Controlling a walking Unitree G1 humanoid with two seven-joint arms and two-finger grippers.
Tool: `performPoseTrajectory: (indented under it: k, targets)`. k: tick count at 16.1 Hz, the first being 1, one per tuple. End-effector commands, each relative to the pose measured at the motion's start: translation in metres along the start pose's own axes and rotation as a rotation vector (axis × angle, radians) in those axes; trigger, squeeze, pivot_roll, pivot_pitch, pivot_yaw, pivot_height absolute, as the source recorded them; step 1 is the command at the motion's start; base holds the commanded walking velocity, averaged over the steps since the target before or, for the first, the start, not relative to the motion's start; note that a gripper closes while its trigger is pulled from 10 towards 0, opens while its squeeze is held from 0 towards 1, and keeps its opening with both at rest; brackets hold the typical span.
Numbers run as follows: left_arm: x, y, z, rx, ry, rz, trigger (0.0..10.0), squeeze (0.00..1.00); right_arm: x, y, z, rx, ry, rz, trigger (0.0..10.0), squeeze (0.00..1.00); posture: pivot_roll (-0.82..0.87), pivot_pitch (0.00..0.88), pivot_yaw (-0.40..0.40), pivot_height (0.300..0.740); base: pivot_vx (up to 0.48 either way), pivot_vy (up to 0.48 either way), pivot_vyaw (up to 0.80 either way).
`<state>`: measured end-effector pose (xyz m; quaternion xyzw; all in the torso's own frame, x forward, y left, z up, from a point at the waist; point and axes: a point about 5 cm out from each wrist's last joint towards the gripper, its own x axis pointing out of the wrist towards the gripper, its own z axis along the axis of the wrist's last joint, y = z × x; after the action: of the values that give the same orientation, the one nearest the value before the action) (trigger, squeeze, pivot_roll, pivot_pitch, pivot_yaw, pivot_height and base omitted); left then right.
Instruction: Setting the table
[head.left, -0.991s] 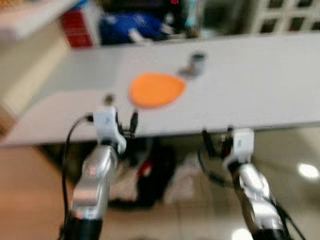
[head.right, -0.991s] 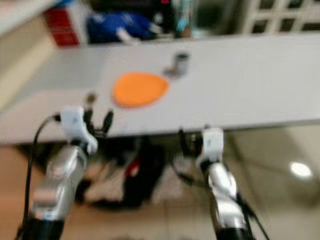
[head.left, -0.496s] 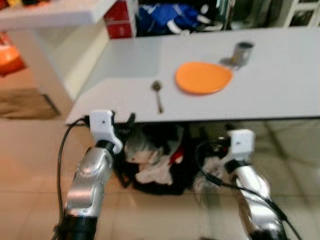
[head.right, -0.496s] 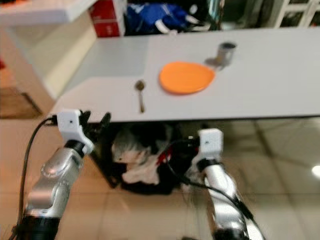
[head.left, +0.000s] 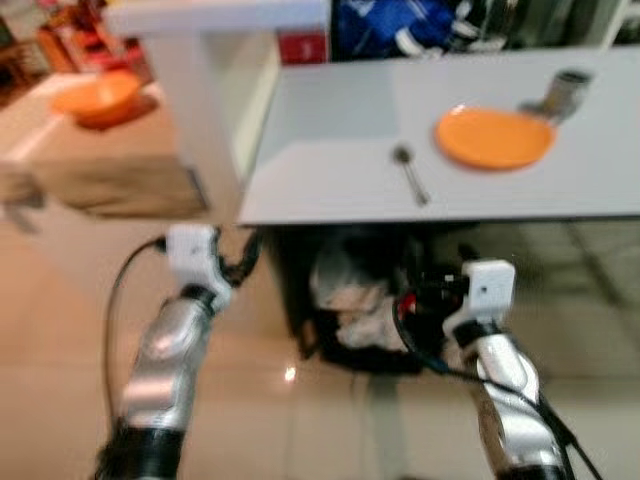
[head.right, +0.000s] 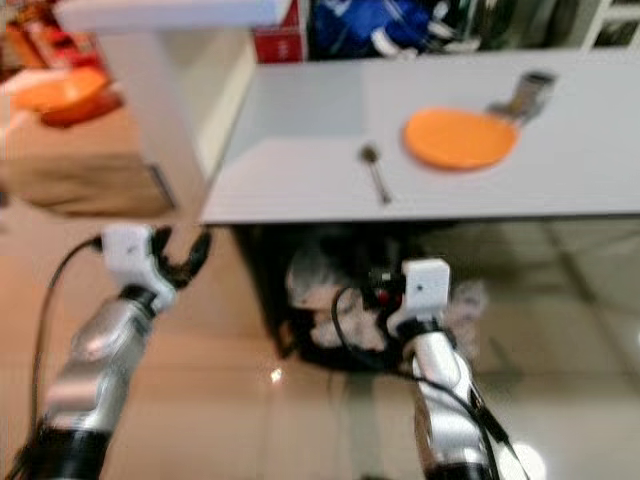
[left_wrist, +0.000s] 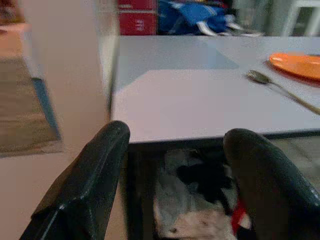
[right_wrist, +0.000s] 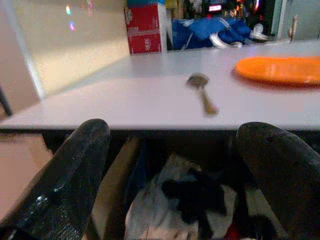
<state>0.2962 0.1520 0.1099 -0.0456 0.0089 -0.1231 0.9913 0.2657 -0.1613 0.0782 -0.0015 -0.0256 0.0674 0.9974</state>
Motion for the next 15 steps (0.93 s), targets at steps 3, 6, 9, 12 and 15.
performPoseTrajectory:
  k: [3,6,9,12,15]
  targets:
    - [-0.004,0.008,-0.002,0.003,0.025,0.027,10.0,0.00,0.003,0.006,-0.002,-0.002,0.017,0.023,10.0,0.00,-0.14,0.000,0.087,0.740,0.000,0.480,0.00]
    - [-0.005,0.009,-0.001,0.000,0.029,0.040,10.0,0.00,0.007,0.008,-0.001,0.001,0.021,0.036,10.0,0.00,-0.13,0.000,0.085,0.740,0.000,0.480,0.00]
    - [-0.007,0.007,0.000,0.000,0.034,0.032,10.0,0.00,0.007,0.009,-0.001,0.005,0.019,0.040,10.0,0.00,-0.13,0.000,0.083,0.740,0.000,0.480,0.00]
    - [-0.009,0.010,-0.002,-0.004,0.048,0.039,10.0,0.00,0.005,0.010,-0.001,0.003,0.018,0.043,10.0,0.00,-0.14,0.000,0.088,0.740,0.000,0.480,0.00]
    - [-0.005,0.010,0.002,0.000,0.036,0.041,10.0,0.00,0.007,0.001,0.010,-0.069,-0.030,-0.033,10.0,0.00,-0.14,0.000,0.089,0.740,0.000,0.480,0.00]
